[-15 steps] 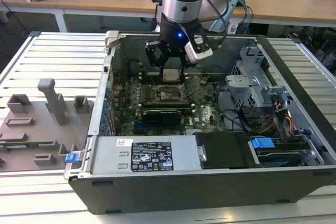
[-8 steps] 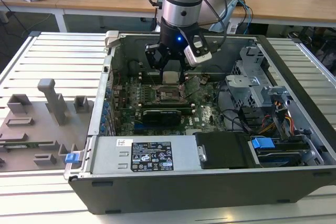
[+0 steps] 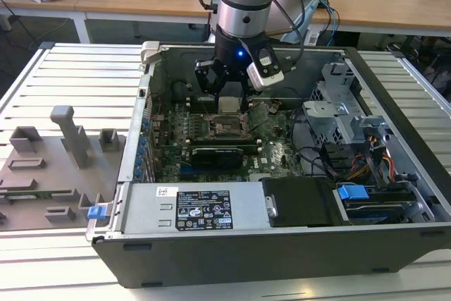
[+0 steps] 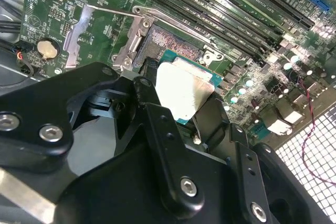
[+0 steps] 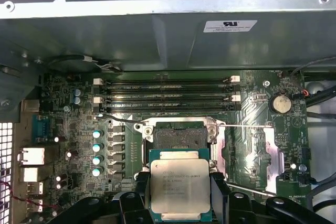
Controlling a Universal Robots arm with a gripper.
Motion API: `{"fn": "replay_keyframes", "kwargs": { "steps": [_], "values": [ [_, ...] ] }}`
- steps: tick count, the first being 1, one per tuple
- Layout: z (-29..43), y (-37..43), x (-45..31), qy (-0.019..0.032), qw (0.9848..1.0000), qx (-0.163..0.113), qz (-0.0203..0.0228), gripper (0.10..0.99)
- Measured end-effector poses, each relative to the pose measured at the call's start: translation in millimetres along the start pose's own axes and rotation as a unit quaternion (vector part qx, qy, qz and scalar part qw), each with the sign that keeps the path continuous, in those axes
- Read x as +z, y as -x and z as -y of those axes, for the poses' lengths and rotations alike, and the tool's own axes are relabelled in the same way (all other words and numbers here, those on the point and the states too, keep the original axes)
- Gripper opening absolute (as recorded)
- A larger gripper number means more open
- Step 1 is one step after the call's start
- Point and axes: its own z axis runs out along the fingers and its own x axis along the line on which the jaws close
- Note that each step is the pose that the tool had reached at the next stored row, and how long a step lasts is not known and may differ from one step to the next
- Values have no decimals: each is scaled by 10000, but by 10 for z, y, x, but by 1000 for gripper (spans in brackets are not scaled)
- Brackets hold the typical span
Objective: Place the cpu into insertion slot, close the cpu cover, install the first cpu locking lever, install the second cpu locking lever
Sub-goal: 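Place the cpu into insertion slot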
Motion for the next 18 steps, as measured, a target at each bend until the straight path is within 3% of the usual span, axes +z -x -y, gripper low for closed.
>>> {"fn": "replay_keyframes", "kwargs": {
  "steps": [3,10,12,14,17,18],
  "values": [
    [0,0,1,3,9999,136,12,541],
    [0,0,3,15,9968,801,72,541],
    [0,0,5,20,9944,1052,94,541],
    [1,0,7,25,9910,1336,119,541],
    [1,0,8,29,9883,1520,136,541],
    [1,0,9,31,9867,1618,144,541]
  ]
}}
